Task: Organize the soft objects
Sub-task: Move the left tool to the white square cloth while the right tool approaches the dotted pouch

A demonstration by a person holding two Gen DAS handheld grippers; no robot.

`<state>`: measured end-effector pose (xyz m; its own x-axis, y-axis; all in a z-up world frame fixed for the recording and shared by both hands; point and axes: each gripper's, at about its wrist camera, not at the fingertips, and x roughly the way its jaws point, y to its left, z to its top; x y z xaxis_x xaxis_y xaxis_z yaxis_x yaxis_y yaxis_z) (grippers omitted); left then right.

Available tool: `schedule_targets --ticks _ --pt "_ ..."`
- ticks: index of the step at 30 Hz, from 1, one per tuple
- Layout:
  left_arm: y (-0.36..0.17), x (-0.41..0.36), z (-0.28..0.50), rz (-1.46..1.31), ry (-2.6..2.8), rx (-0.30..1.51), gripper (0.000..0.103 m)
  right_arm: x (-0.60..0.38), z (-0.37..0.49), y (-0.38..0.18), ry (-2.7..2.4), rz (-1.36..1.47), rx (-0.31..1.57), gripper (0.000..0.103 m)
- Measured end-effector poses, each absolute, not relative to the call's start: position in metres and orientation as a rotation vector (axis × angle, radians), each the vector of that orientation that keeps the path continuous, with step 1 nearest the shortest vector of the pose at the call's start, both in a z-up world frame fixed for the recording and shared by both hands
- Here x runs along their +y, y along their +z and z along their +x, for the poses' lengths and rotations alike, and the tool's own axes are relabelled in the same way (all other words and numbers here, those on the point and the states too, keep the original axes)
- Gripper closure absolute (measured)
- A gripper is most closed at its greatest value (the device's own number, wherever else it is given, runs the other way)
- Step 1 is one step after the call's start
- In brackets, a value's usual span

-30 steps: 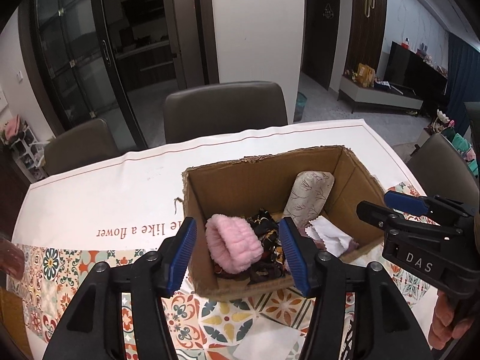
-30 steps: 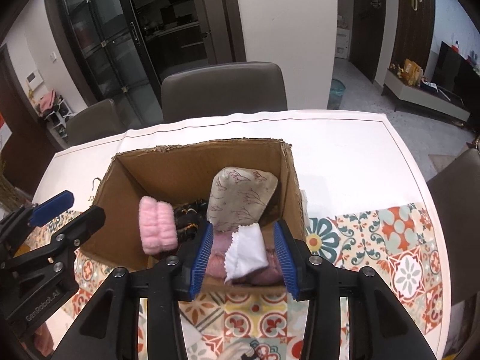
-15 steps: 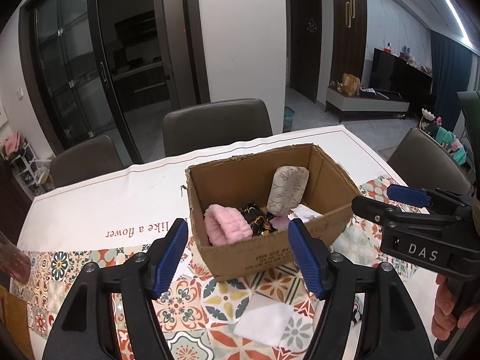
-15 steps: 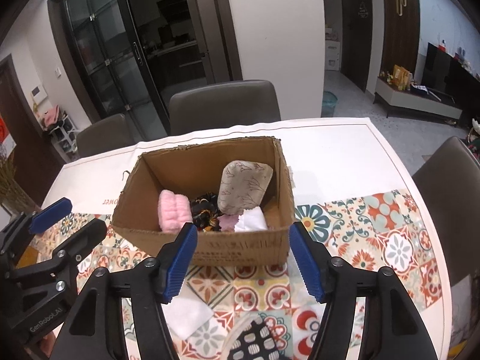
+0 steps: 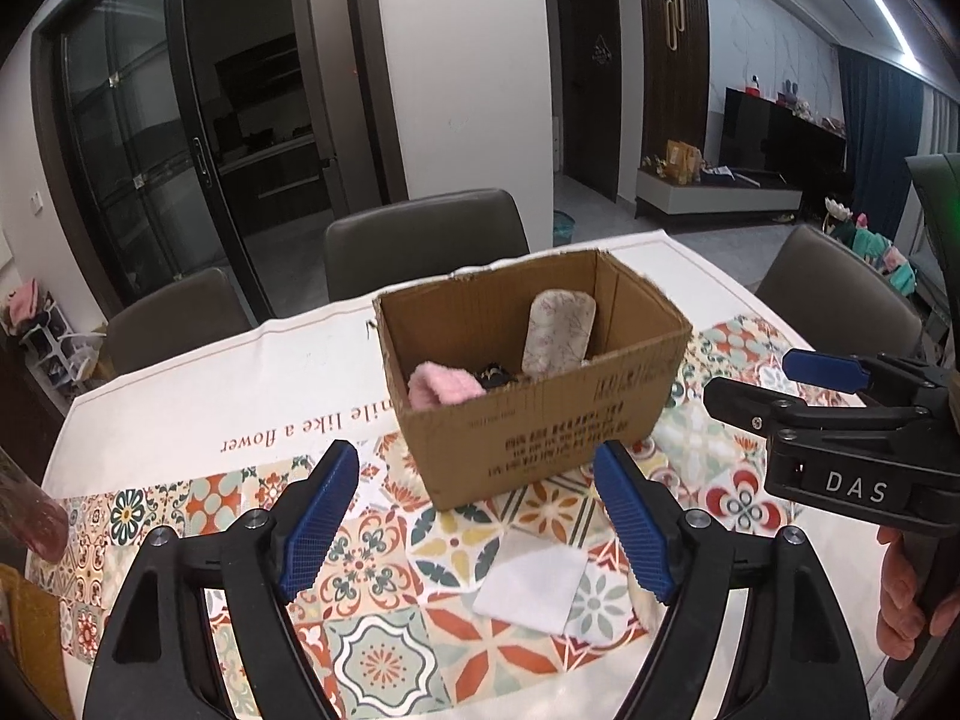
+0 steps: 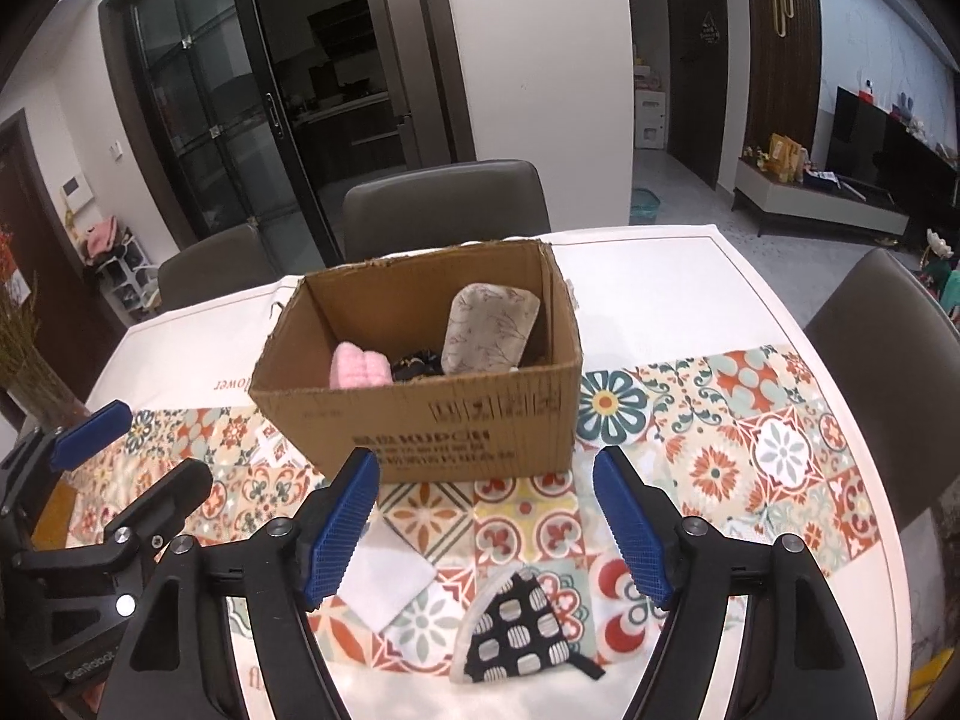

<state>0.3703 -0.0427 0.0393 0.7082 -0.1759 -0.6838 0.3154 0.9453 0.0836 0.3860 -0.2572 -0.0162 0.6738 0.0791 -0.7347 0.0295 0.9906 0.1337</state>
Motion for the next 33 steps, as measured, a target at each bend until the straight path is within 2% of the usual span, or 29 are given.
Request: schedule_targets --ticks 11,24,33 --pt "0.006 -0.033 0.352 0.19 -0.32 0.806 0.021 -0.243 0.358 -0.039 0.014 0.127 0.843 0.028" --pt "-0.021 -0.031 0.325 0.217 -0.363 0.809 0.018 -0.244 0.331 -0.067 0.02 0.163 0.814 0.028" --pt "-0.047 -0.036 0.325 0.247 -0.396 0.856 0.015 -0.241 0.321 -0.097 0.021 0.18 0.873 0.028"
